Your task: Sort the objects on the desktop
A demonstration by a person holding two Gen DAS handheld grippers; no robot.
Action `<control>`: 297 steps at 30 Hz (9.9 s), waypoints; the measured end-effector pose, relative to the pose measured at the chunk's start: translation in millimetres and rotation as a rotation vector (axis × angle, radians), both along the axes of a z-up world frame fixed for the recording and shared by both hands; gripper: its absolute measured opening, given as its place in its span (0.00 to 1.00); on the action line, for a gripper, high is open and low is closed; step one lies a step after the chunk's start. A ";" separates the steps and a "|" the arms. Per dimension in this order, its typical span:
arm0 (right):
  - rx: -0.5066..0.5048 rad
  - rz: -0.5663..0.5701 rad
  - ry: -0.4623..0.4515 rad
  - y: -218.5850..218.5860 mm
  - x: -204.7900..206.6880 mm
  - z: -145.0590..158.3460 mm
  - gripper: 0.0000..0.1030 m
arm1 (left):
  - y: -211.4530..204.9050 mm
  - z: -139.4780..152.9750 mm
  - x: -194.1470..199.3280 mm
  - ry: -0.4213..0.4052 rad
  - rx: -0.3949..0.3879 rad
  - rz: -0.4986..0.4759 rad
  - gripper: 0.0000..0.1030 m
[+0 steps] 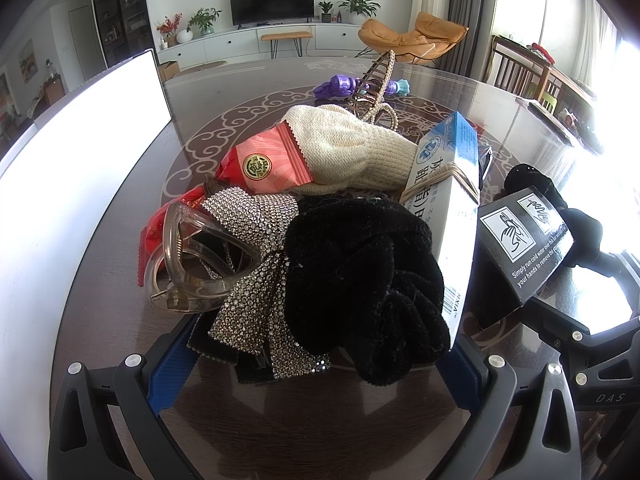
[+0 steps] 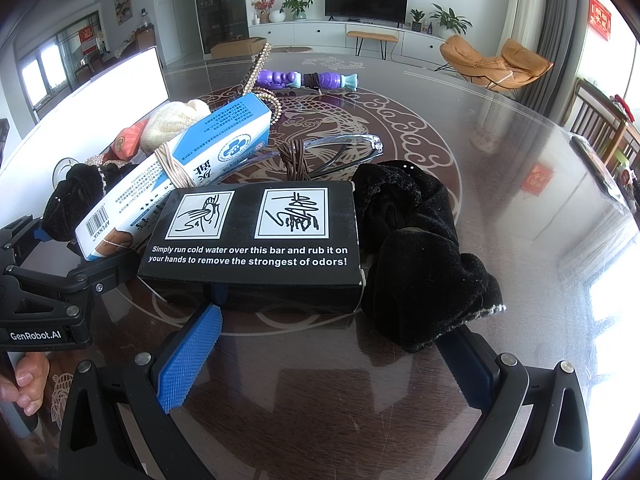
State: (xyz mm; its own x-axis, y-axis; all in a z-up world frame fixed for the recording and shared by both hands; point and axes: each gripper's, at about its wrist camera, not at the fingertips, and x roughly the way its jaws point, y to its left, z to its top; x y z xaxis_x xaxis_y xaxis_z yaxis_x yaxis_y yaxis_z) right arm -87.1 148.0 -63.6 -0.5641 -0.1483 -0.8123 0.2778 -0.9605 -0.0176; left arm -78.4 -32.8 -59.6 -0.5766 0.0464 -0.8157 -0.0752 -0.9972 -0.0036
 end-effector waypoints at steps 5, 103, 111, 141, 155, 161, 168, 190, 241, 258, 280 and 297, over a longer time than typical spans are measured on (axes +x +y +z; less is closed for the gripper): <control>0.000 0.000 0.000 0.0 -0.3 -0.1 1.00 | 0.0 0.0 0.0 0.000 0.000 0.000 1.00; -0.003 0.001 -0.001 -0.2 -0.3 -0.1 1.00 | -58.3 91.3 -0.7 0.111 0.247 0.126 1.00; -0.003 0.001 -0.001 -0.2 -0.1 -0.1 1.00 | -29.9 43.8 -23.7 -0.023 0.029 0.151 1.00; -0.002 0.001 -0.001 -0.5 0.0 0.2 1.00 | -76.0 37.4 61.6 -0.031 0.023 0.126 1.00; -0.002 0.001 -0.001 -0.7 0.1 0.3 1.00 | -76.6 43.9 62.3 -0.032 0.039 0.118 1.00; -0.002 0.001 -0.001 -0.4 0.7 0.5 1.00 | -79.7 54.1 58.5 -0.007 0.045 0.126 1.00; -0.002 0.001 -0.001 -0.6 0.4 0.5 1.00 | -81.4 46.2 59.5 -0.028 0.046 0.133 1.00; -0.002 0.001 -0.001 -0.7 0.8 0.7 1.00 | -97.0 48.6 65.9 -0.034 0.010 0.147 1.00; -0.002 0.002 -0.001 -1.7 0.5 0.9 1.00 | -61.8 76.4 37.7 0.009 0.031 -0.038 1.00; -0.002 0.002 -0.001 -1.7 0.8 1.1 1.00 | -78.4 13.4 -26.2 -0.096 0.039 0.102 1.00; -0.002 0.002 -0.001 -1.7 1.2 1.3 1.00 | -58.7 5.1 -28.5 -0.167 -0.019 -0.010 1.00; -0.002 0.002 -0.001 -2.1 1.0 1.4 1.00 | -58.9 29.5 33.8 -0.090 0.010 -0.095 1.00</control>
State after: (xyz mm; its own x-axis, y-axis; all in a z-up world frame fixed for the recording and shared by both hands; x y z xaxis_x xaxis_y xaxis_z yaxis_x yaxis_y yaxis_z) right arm -86.1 145.9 -62.2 -0.5633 -0.1513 -0.8123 0.2795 -0.9600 -0.0150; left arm -44.6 -91.7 -30.1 -0.4935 0.1060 -0.8633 -0.1681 -0.9855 -0.0250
